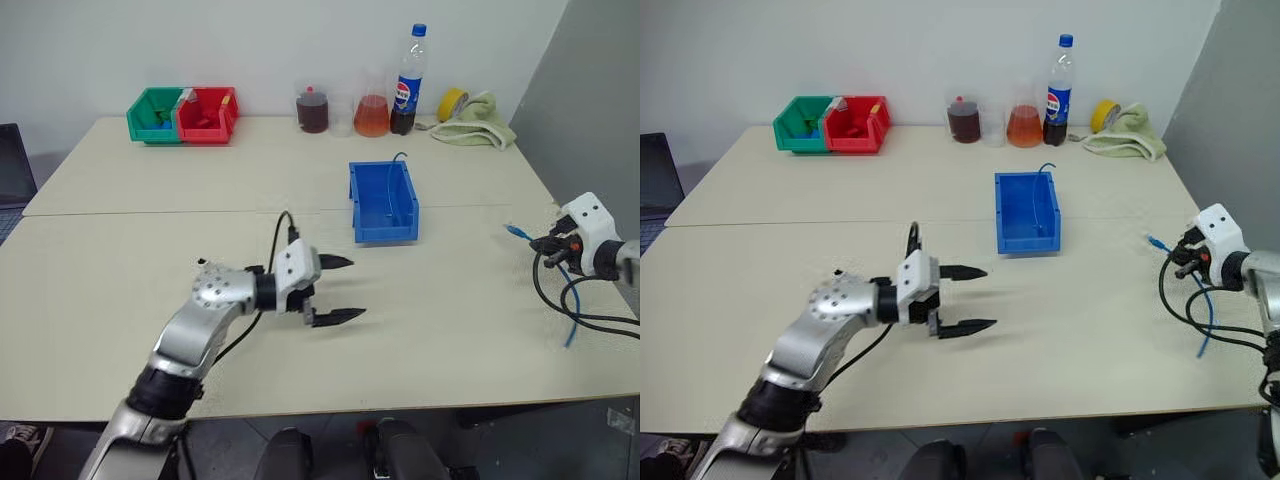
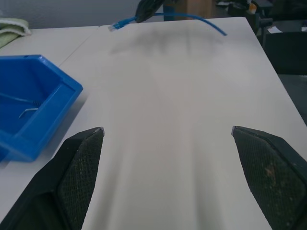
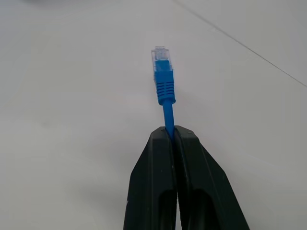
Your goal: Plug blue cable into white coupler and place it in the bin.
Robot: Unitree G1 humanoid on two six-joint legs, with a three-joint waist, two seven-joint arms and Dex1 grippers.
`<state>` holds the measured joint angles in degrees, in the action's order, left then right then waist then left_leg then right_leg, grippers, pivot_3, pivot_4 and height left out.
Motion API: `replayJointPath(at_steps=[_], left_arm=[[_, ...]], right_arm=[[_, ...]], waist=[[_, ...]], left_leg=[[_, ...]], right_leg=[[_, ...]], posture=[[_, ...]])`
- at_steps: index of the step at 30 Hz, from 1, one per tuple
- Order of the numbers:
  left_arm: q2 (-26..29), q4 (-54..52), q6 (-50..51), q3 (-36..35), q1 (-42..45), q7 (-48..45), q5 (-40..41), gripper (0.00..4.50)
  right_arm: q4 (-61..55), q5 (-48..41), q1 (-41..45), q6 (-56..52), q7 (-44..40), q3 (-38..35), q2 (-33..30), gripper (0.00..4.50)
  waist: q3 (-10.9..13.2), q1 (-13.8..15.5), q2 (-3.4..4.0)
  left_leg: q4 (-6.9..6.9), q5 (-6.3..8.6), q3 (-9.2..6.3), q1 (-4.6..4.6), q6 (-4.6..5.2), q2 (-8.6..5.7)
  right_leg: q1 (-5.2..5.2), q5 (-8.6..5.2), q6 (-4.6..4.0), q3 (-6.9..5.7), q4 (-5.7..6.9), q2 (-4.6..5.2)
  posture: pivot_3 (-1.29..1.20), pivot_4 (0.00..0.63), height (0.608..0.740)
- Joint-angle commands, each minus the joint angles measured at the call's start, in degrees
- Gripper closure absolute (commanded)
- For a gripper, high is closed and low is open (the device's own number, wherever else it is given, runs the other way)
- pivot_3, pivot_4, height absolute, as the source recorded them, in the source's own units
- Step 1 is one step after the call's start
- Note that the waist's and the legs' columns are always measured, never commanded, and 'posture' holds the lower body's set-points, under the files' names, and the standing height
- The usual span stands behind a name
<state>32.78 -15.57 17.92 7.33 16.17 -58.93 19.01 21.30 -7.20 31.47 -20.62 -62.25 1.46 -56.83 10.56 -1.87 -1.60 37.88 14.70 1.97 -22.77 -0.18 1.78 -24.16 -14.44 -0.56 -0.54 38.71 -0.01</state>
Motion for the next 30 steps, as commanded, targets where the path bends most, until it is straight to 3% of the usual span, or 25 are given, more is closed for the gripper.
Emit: replayJointPath(at_steps=[1,4,9,13,17,20,30], left_arm=[[1.28,-7.89,0.93,-6.24,-7.2,4.59,1.87,0.0],[2.11,-14.92,3.0,-10.71,-16.27,7.88,3.23,0.0],[-0.31,-26.8,3.54,-20.6,-38.03,14.56,2.85,0.0],[-6.85,-29.54,0.96,-23.93,-50.19,21.29,0.8,0.0],[-16.17,-32.69,-2.66,-21.29,-61.11,29.18,-3.16,0.0],[-21.31,-34.92,-4.26,-17.86,-64.8,33.81,-5.61,0.0],[-24.85,-35.04,-8.26,-13.53,-67.5,39.26,-9.01,0.0]], right_arm=[[-7.18,-2.19,0.28,3.54,-7.72,2.74,1.51,4.44],[-10.29,-3.36,1.21,2.71,-8.99,4.67,5.75,4.44],[-10.73,-1.09,6.4,4.03,-4.7,10.77,19.74,4.44],[-8.6,1.15,9.0,5.22,-1.68,15.18,29.23,4.44],[-2.91,3.56,12.81,7.81,-1.16,19.78,37.29,4.44],[2.61,5.92,14.74,12.13,-2.21,22.55,40.37,4.44],[18.38,10.26,20.19,19.63,-0.41,24.24,48.15,4.44]], waist=[[0.0,0.0,-0.01],[0.01,-0.02,-0.02],[0.01,-0.83,-0.09],[0.02,0.29,-0.05],[-0.02,0.56,-0.13],[-0.03,0.79,-0.16],[-0.03,0.01,-0.15]], left_leg=[[0.02,0.0,0.0,0.04,0.0,0.01],[0.07,-0.02,0.0,0.13,-0.02,0.02],[0.03,-0.01,0.14,0.29,-0.03,0.18],[0.01,-0.02,-0.02,0.22,-0.04,0.12],[0.06,-0.01,0.02,0.15,-0.01,0.02],[0.07,0.0,0.0,0.04,0.0,-0.07],[0.05,0.0,-0.02,0.07,0.0,-0.02]], right_leg=[[0.03,0.0,0.0,0.0,0.01,0.0],[0.06,0.01,0.01,-0.02,0.13,0.03],[0.11,-0.01,-0.02,0.04,0.16,0.01],[0.04,-0.07,-0.12,-0.06,0.24,0.01],[0.06,-0.05,-0.09,-0.05,0.11,0.14],[0.04,-0.05,-0.09,-0.07,-0.05,0.23],[-0.04,-0.15,-0.27,-0.1,0.17,0.13]], posture=[[0.0,0.15,0.74],[0.0,0.15,0.74],[0.0,0.15,0.74],[0.0,0.15,0.74],[0.0,0.15,0.74],[0.0,0.15,0.74],[0.0,0.15,0.74]])
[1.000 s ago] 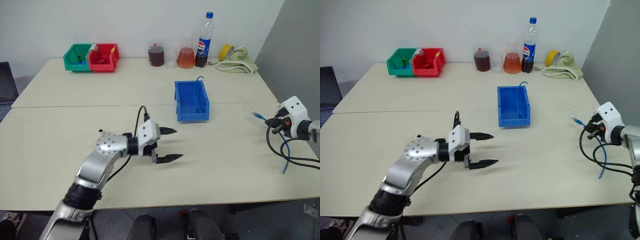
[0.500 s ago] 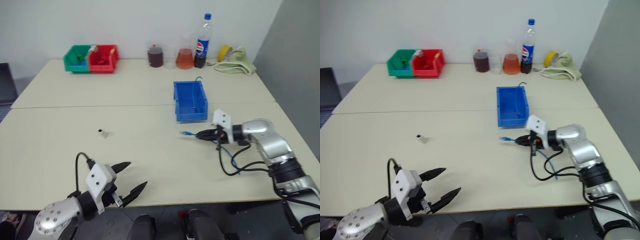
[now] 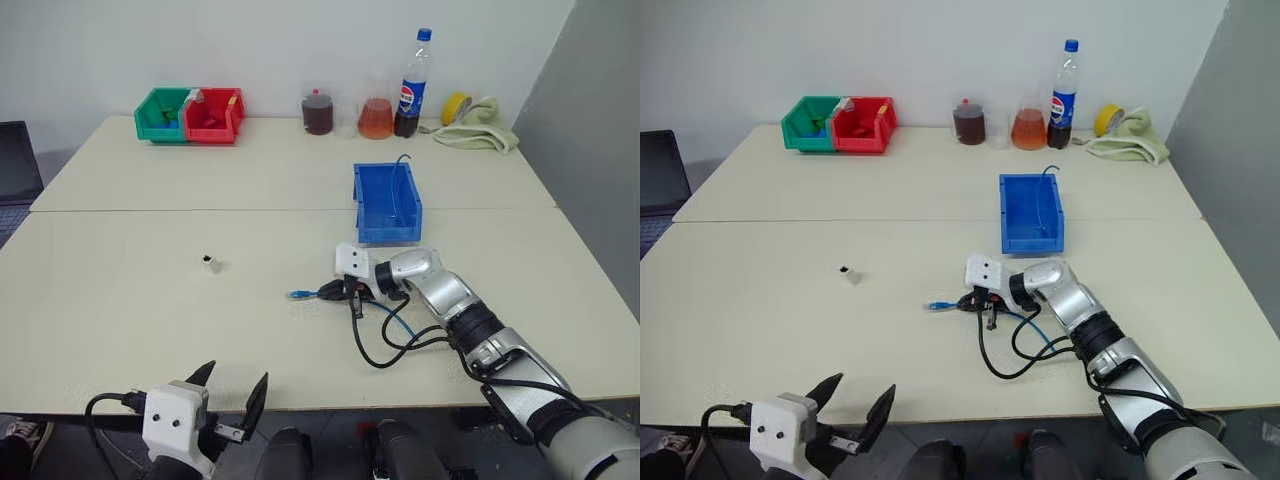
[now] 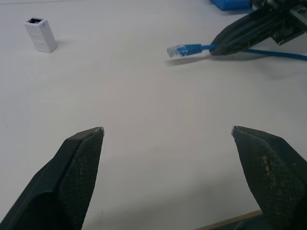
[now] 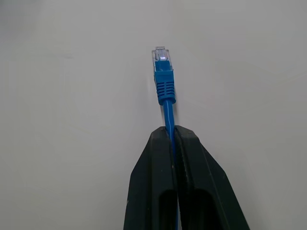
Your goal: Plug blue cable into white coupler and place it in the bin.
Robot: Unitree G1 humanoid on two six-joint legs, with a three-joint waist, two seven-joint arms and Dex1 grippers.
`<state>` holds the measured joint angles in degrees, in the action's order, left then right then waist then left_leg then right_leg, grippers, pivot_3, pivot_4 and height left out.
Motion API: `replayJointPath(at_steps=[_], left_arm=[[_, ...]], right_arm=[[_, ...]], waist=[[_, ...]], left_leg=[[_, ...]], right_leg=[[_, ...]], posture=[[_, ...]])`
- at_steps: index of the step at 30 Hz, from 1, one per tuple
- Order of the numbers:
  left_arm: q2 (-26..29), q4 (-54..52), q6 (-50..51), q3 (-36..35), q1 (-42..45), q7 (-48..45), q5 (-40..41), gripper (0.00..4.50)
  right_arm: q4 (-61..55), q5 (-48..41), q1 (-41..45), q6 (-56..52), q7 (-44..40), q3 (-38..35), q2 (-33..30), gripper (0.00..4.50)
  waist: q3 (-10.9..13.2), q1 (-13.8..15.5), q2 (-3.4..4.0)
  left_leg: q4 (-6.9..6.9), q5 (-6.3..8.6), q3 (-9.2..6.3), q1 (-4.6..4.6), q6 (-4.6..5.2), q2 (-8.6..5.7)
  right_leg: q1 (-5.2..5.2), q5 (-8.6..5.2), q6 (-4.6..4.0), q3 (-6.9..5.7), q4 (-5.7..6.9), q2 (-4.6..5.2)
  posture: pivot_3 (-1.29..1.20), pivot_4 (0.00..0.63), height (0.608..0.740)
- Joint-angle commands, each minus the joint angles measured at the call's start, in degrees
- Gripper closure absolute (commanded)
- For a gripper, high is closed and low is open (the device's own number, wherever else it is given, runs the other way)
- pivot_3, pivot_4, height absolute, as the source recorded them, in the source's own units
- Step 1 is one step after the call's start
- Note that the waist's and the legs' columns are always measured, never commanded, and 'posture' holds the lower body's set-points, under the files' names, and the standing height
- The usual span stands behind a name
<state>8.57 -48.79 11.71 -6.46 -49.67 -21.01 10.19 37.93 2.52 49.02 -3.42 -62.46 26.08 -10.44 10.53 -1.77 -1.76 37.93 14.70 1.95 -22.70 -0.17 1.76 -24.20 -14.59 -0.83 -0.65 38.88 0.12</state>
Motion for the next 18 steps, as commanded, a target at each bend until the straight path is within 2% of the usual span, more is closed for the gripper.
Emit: replayJointPath(at_steps=[1,5,7,8,18], left_arm=[[-0.92,-1.7,-2.27,0.27,-2.08,1.74,-0.09,0.0],[-2.18,-0.84,-3.58,0.46,-3.77,3.18,-0.02,0.0],[-2.21,-0.99,-3.83,0.97,-3.94,3.47,-0.32,0.0],[-2.1,-0.91,-3.84,1.09,-3.57,3.64,-0.46,0.0],[-0.58,0.51,-2.66,0.43,0.47,4.78,-0.25,0.0]], right_arm=[[2.31,0.65,2.94,2.69,-0.7,-0.37,2.18,4.44],[2.83,0.94,2.58,2.78,-1.53,-0.33,3.32,4.44],[1.78,0.73,2.11,2.39,-2.18,-0.39,3.56,4.01],[1.37,0.56,1.99,2.28,-2.68,-0.46,3.6,3.96],[-1.85,-0.88,1.82,0.03,-3.25,-3.05,2.11,1.58]], waist=[[0.0,-0.15,0.0],[0.0,-0.13,0.0],[0.01,-0.1,0.01],[0.01,-0.1,0.01],[0.01,-0.08,0.01]], left_leg=[[-0.02,0.0,0.0,0.01,0.0,0.03],[-0.08,0.02,-0.05,-0.01,0.03,0.08],[-0.08,0.03,-0.05,-0.02,0.04,0.08],[-0.07,0.03,-0.05,-0.02,0.04,0.08],[-0.03,0.03,-0.05,-0.02,0.04,0.07]], right_leg=[[-0.01,0.0,0.0,0.0,0.01,-0.03],[-0.04,-0.05,-0.08,-0.05,0.02,-0.09],[-0.07,-0.05,-0.09,-0.05,0.01,-0.09],[-0.06,-0.05,-0.09,-0.06,0.01,-0.09],[-0.06,-0.04,-0.06,-0.05,0.03,-0.09]], posture=[[0.0,0.15,0.74],[0.0,0.15,0.74],[0.0,0.15,0.74],[0.0,0.15,0.74],[0.0,0.15,0.74]])
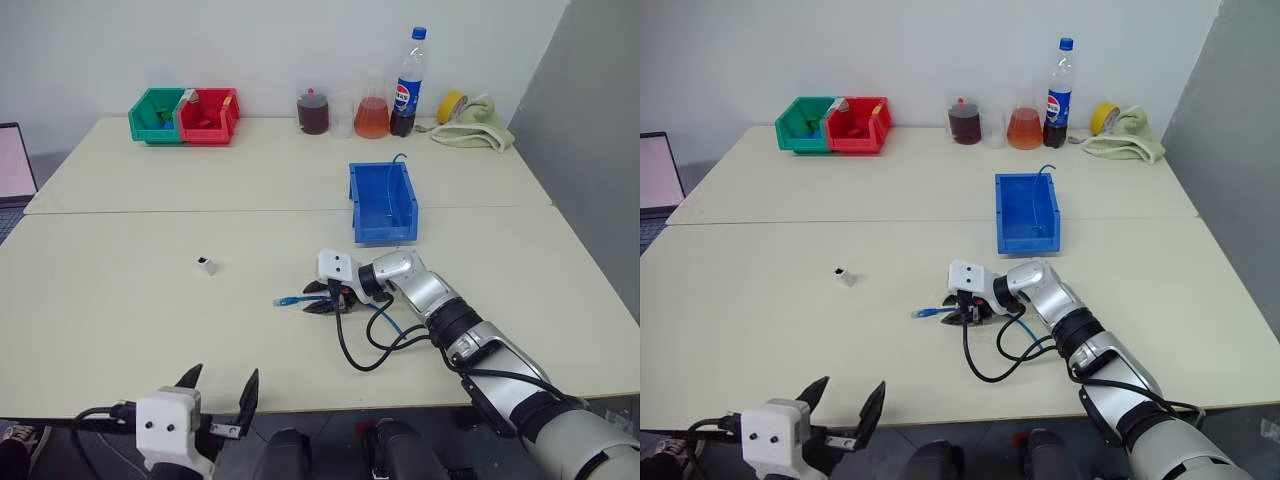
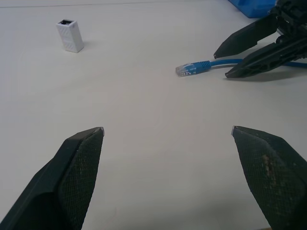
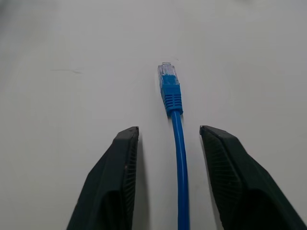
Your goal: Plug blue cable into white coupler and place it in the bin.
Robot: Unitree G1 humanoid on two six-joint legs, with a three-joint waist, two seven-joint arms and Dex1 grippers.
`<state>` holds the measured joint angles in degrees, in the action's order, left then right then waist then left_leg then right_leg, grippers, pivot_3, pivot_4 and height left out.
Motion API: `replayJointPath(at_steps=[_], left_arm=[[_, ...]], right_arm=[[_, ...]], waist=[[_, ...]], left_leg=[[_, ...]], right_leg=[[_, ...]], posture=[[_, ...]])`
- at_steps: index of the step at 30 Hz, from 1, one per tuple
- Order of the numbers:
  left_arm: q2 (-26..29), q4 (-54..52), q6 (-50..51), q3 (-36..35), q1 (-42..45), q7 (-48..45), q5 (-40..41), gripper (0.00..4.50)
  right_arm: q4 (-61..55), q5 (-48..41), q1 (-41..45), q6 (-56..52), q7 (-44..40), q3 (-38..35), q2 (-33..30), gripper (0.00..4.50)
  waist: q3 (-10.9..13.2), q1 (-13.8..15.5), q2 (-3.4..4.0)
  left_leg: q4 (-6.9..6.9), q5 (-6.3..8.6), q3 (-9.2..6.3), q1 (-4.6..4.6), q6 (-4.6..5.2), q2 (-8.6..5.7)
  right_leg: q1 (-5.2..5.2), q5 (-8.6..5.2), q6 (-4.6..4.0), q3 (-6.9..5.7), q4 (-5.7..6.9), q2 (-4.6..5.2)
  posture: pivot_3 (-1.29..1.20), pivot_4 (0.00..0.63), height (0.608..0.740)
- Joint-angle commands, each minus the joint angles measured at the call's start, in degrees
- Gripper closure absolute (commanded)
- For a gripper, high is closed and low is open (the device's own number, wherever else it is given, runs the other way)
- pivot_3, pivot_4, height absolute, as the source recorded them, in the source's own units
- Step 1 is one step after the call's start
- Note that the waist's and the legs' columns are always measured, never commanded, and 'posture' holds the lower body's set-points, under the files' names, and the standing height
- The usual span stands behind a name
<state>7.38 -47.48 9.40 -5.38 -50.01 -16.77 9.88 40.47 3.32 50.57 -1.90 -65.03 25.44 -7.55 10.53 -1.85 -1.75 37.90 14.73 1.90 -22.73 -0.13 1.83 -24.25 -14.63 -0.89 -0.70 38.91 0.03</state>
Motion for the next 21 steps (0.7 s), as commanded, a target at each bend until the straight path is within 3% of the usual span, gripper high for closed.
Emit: replayJointPath(at_steps=[1,7,21], left_arm=[[0.82,-0.87,-0.09,-0.86,1.11,0.56,0.26,0.0],[2.37,-0.73,1.67,-2.21,3.47,0.32,1.37,0.0],[4.87,1.43,7.94,-5.5,13.77,2.26,2.23,0.0]], right_arm=[[-5.47,-2.02,-0.04,-2.3,-0.86,-2.73,-1.18,1.3],[-13.96,-4.27,-3.13,-8.59,-1.26,-4.94,-4.32,0.1],[-36.81,-15.74,-10.63,-22.12,-3.7,-11.09,-12.04,0.05]], waist=[[0.0,0.01,0.0],[0.0,0.05,0.0],[-0.01,0.16,-0.01]], left_leg=[[0.0,0.0,0.01,0.0,0.0,0.0],[-0.03,0.0,-0.02,-0.02,0.0,0.0],[0.0,0.0,-0.07,0.01,0.0,0.01]], right_leg=[[0.0,0.0,0.01,0.01,0.0,0.0],[-0.01,0.0,0.0,-0.01,0.0,0.0],[0.04,0.01,0.02,-0.05,0.02,-0.03]], posture=[[0.0,0.15,0.74],[0.0,0.15,0.74],[0.0,0.15,0.74]])
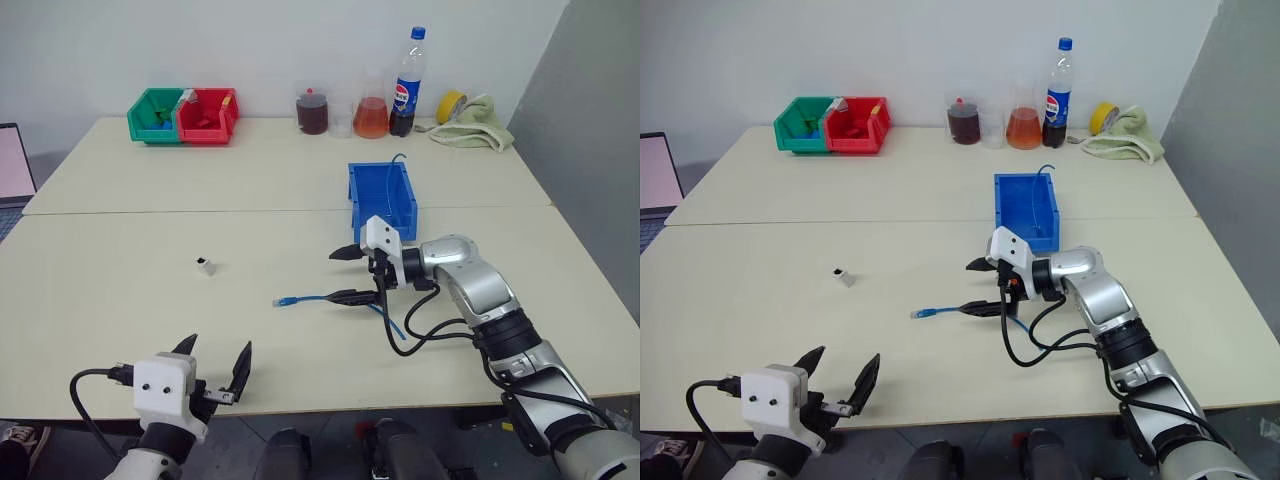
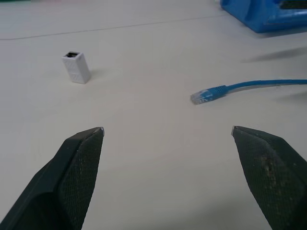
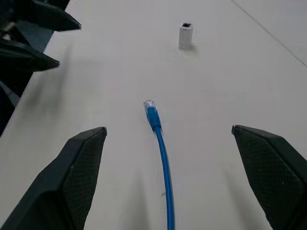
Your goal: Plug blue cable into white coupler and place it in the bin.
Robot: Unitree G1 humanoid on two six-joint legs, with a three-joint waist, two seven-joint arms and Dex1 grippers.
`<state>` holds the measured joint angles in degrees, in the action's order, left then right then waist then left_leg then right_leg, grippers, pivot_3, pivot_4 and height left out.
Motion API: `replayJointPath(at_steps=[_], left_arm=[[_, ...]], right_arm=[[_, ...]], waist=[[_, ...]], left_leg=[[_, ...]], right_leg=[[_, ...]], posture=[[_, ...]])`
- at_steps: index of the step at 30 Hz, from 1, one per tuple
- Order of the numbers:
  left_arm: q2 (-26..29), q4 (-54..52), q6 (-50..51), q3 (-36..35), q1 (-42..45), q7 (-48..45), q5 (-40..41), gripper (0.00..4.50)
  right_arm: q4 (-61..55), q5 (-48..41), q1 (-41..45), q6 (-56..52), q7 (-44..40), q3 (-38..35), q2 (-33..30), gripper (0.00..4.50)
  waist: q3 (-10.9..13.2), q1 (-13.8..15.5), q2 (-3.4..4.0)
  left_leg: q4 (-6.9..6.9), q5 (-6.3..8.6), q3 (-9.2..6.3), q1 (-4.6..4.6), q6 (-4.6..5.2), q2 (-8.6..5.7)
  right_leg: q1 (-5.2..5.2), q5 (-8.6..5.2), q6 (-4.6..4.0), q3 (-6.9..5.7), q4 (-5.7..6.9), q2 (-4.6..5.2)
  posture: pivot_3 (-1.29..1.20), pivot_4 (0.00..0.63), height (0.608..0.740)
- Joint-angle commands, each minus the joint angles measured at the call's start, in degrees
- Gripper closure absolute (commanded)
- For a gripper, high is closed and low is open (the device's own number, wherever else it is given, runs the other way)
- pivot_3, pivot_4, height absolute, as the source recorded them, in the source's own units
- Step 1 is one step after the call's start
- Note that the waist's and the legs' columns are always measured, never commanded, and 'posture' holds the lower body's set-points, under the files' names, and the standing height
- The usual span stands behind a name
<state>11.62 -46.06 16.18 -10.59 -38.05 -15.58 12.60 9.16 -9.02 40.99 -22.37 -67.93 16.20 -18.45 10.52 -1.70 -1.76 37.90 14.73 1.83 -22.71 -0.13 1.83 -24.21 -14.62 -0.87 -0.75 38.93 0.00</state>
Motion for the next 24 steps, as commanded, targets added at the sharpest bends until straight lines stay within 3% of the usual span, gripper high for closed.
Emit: replayJointPath(at_steps=[1,15,24], left_arm=[[0.57,0.57,1.47,-0.6,2.6,1.46,-0.61,0.0],[3.22,5.93,4.69,-1.32,12.63,2.33,-1.22,0.0],[18.86,12.92,8.91,-0.26,21.4,-14.41,4.24,0.0]], right_arm=[[-6.56,-4.09,-1.42,-2.42,-0.61,-2.01,-1.33,0.05],[-12.93,-7.85,-5.52,-5.19,3.86,-3.12,-2.91,0.05],[-18.47,-12.22,-7.73,-12.47,6.26,-4.89,-5.51,0.05]], waist=[[0.0,0.02,0.0],[-0.02,0.08,-0.03],[-0.02,0.11,-0.02]], left_leg=[[0.0,0.0,0.0,-0.01,0.0,-0.01],[0.03,0.0,0.02,0.02,0.0,-0.03],[0.02,-0.01,0.01,0.03,-0.01,-0.01]], right_leg=[[0.0,0.0,0.0,0.0,0.0,0.0],[0.05,0.04,0.06,0.03,0.02,0.03],[0.05,0.04,0.04,0.01,0.04,0.02]], posture=[[0.0,0.15,0.74],[0.0,0.15,0.74],[0.0,0.15,0.74]])
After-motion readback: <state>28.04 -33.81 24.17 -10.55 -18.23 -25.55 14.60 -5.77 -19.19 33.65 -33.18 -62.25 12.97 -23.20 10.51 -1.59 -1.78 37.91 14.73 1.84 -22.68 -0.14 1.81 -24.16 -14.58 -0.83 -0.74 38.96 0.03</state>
